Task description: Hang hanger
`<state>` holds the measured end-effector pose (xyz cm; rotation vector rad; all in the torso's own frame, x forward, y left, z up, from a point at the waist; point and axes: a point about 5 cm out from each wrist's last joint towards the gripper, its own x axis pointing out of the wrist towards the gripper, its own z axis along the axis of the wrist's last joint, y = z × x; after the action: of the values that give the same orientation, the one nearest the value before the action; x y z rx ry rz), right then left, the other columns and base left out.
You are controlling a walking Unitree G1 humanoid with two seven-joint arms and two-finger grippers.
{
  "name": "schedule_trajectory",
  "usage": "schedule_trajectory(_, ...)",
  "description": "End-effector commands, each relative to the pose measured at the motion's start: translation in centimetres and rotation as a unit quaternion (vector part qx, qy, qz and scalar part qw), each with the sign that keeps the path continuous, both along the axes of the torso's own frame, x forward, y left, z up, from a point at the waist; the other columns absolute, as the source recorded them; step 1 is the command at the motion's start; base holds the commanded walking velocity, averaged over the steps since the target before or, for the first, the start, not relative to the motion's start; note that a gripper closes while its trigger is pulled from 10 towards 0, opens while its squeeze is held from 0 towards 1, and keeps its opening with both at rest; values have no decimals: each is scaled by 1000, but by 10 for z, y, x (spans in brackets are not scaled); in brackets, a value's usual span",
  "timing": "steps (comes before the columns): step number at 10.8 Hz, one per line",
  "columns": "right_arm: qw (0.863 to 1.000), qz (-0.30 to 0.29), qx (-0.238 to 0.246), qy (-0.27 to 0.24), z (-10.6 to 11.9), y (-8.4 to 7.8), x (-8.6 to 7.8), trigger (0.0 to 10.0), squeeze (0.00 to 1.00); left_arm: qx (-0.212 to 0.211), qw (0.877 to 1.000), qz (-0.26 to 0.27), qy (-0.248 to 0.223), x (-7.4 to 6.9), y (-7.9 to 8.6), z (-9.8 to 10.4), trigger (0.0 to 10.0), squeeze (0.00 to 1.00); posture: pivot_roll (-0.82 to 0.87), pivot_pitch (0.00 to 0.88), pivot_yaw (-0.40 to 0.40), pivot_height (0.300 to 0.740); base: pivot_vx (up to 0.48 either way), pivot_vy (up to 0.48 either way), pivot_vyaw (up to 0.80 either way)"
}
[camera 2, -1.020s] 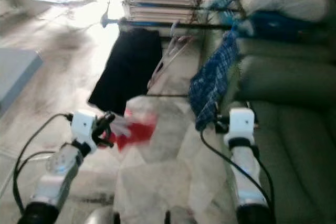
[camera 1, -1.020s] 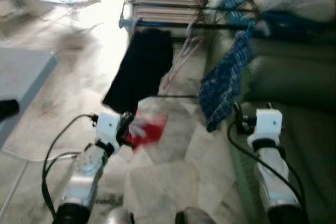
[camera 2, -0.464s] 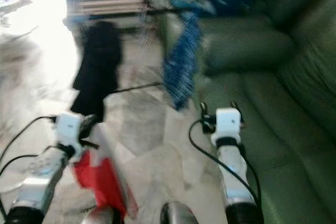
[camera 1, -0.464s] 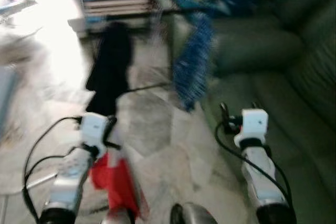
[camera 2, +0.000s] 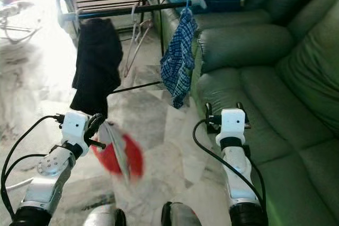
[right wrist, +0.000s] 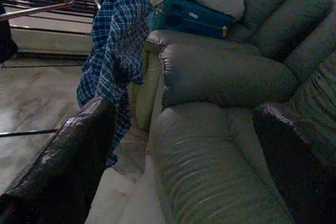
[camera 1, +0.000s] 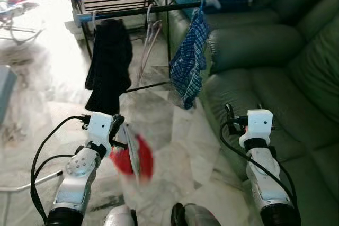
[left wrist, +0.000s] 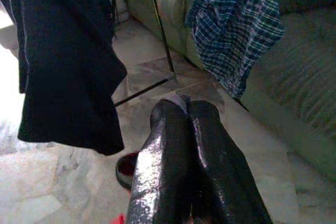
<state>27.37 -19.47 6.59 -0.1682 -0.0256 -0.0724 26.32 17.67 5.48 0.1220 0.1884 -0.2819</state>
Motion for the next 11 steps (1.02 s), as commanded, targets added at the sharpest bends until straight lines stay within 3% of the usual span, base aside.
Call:
schedule_trajectory(1,1000,-2,-2,6,0,-2,1,10000,0,-6,1000,-6,-12,3,-2,7,10000,0,72,118,-53,740,0,0,-481)
schedule_trajectory(7,1000,-2,-9,4,2,-6,3,10000,0,-13,1000,-10,-5,6,-9,4,10000,0,46,114,-63,740,0,0,-800)
schedule_trajectory(11,1000,1,-12,3,2,-6,4,10000,0,-13,1000,-9,-5,7,-10,3,10000,0,45,113,-66,740,0,390,-800)
